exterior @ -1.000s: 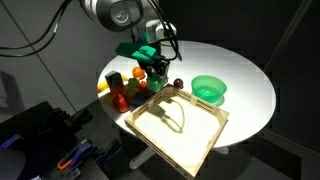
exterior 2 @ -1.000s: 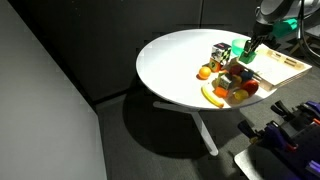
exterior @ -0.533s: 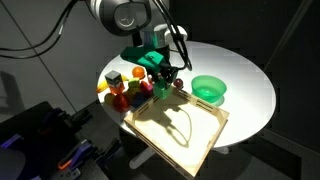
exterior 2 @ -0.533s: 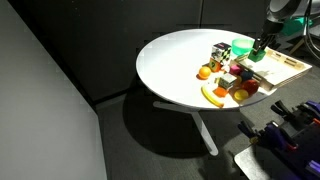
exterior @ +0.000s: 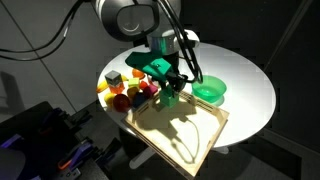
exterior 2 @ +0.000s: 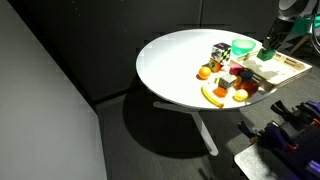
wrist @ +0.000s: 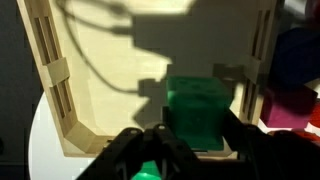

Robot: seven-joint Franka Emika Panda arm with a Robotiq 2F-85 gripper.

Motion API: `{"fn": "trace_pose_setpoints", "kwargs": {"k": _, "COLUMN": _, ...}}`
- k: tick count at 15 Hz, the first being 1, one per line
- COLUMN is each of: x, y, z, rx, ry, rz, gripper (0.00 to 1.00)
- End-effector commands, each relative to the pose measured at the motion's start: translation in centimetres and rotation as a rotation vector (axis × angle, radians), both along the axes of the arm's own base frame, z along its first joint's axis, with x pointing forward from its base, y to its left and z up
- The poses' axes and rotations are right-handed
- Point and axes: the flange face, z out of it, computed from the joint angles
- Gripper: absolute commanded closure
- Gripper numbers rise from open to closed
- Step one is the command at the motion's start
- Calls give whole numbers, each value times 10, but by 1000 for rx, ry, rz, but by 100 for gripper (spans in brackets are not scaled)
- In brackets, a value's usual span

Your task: Put the dark green toy block in the box

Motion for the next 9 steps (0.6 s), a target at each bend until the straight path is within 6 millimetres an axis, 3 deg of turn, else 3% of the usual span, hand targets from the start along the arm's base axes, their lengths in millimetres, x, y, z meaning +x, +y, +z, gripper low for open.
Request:
{"fn": "trace_pose_setpoints", "kwargs": {"k": 1, "x": -1, "y": -14, "z": 1, "rx": 9, "ry": 0, "rz": -5, "gripper": 73}}
{"fn": "trace_pose_setpoints", "kwargs": {"k": 9, "x": -7, "y": -19, "z": -29, "rx": 28, "ry": 47, "rz": -21, "gripper": 73}}
